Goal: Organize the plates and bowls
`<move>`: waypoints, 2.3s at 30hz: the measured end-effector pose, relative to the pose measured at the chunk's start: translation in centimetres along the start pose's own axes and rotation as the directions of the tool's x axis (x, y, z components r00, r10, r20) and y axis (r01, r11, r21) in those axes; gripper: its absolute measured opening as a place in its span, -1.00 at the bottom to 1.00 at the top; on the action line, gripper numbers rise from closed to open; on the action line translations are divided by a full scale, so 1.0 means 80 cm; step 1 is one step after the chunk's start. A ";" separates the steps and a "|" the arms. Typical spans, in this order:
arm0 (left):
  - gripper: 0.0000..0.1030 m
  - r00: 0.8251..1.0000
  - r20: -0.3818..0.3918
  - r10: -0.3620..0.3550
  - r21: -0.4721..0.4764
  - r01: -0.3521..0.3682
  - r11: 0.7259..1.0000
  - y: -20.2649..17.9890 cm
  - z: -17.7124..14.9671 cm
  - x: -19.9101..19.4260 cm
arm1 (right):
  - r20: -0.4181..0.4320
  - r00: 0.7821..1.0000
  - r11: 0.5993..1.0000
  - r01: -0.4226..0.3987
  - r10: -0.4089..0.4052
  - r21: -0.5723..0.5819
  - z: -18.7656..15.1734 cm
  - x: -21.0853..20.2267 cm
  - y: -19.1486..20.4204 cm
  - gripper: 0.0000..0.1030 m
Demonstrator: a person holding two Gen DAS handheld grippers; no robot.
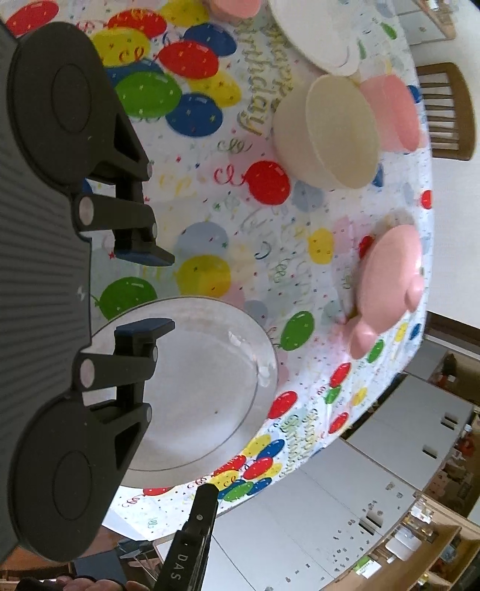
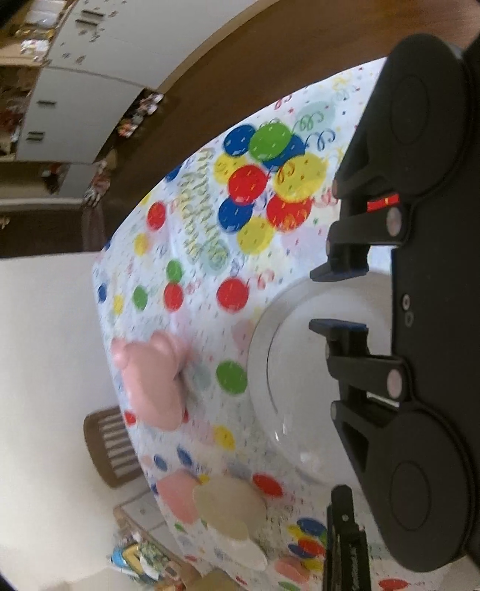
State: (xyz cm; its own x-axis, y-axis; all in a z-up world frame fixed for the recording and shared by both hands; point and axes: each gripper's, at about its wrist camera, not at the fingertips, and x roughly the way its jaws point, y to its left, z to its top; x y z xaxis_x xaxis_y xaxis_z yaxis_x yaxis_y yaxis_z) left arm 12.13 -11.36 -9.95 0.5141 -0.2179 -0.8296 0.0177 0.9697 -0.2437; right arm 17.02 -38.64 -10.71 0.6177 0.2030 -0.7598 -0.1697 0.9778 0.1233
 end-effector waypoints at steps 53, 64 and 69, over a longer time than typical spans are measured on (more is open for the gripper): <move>0.60 0.890 0.358 0.282 -0.240 -0.204 0.949 0.189 0.009 -0.206 | 0.142 0.928 0.910 -0.293 0.344 -0.292 0.070 -0.051 0.305 0.99; 0.60 0.890 0.294 0.350 -0.330 -0.249 0.910 0.260 0.061 -0.170 | 0.047 0.930 0.879 -0.327 0.365 -0.347 0.133 0.031 0.360 0.99; 0.60 0.892 0.258 0.372 -0.346 -0.274 0.897 0.289 0.083 -0.148 | -0.013 0.934 0.876 -0.340 0.358 -0.342 0.153 0.074 0.381 0.99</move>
State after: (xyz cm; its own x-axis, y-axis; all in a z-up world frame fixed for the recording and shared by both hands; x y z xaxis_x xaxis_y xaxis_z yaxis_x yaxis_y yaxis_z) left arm 12.14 14.40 -2.38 0.6862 0.1954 -0.7007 -0.4221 0.8914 -0.1648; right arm 24.91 -7.01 -3.67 0.5064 0.5386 -0.6734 -0.6211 0.7695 0.1485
